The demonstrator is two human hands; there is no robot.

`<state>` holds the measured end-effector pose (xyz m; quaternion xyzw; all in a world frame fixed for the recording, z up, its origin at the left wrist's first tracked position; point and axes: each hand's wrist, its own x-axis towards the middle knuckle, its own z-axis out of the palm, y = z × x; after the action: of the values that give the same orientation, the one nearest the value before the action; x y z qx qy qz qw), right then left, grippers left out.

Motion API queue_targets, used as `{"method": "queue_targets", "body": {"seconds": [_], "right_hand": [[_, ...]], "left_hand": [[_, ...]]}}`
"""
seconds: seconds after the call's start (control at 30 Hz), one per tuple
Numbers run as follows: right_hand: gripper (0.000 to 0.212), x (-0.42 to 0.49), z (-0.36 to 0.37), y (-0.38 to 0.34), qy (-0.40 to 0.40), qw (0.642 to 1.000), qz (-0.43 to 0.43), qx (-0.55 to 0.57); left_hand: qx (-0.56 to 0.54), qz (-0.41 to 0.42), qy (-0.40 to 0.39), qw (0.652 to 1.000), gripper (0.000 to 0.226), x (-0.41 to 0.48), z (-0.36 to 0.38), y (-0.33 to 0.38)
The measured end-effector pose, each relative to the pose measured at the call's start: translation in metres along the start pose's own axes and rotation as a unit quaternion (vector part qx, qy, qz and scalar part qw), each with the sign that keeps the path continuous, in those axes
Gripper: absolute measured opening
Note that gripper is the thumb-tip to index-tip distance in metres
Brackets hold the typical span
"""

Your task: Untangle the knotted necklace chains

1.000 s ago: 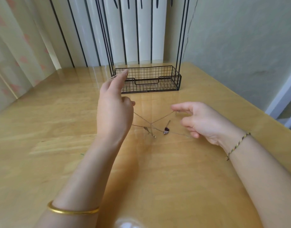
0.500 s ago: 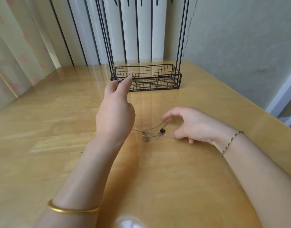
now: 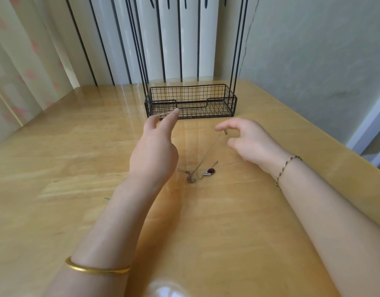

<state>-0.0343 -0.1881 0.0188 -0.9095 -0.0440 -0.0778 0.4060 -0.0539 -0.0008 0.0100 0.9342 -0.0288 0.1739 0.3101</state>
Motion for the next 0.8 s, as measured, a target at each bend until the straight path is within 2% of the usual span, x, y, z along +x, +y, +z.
{"method": "queue_targets", "body": {"seconds": [0.1,0.23,0.33,0.5,0.63,0.73,0.8], "right_hand": [[0.045,0.009,-0.001,-0.003,0.004,0.995,0.039,0.096],[0.043,0.018,0.000,-0.008,-0.001,0.957,0.098,0.272],[0.045,0.023,0.004,-0.012,0.013,0.953,0.098,0.285],[0.041,0.027,0.015,-0.009,-0.006,0.984,0.074,0.159],[0.034,0.023,0.022,-0.003,0.006,0.999,0.034,-0.012],[0.030,0.015,0.015,-0.011,0.011,0.976,-0.005,-0.218],[0.024,0.005,0.009,-0.019,-0.015,0.968,-0.031,-0.247]], "left_hand": [[-0.012,-0.009,0.005,1.000,0.080,0.000,-0.002,0.002],[-0.033,-0.022,0.005,0.999,0.080,0.000,-0.005,0.003],[-0.037,-0.028,0.004,0.999,0.082,0.001,-0.006,0.001],[-0.039,-0.036,-0.004,0.999,0.083,0.001,-0.007,0.002],[-0.085,-0.040,-0.013,0.995,0.083,0.002,-0.008,0.004],[-0.159,-0.051,-0.021,0.986,0.082,0.004,-0.010,0.006],[-0.205,-0.061,-0.021,0.977,0.080,0.005,-0.011,0.007]]}}
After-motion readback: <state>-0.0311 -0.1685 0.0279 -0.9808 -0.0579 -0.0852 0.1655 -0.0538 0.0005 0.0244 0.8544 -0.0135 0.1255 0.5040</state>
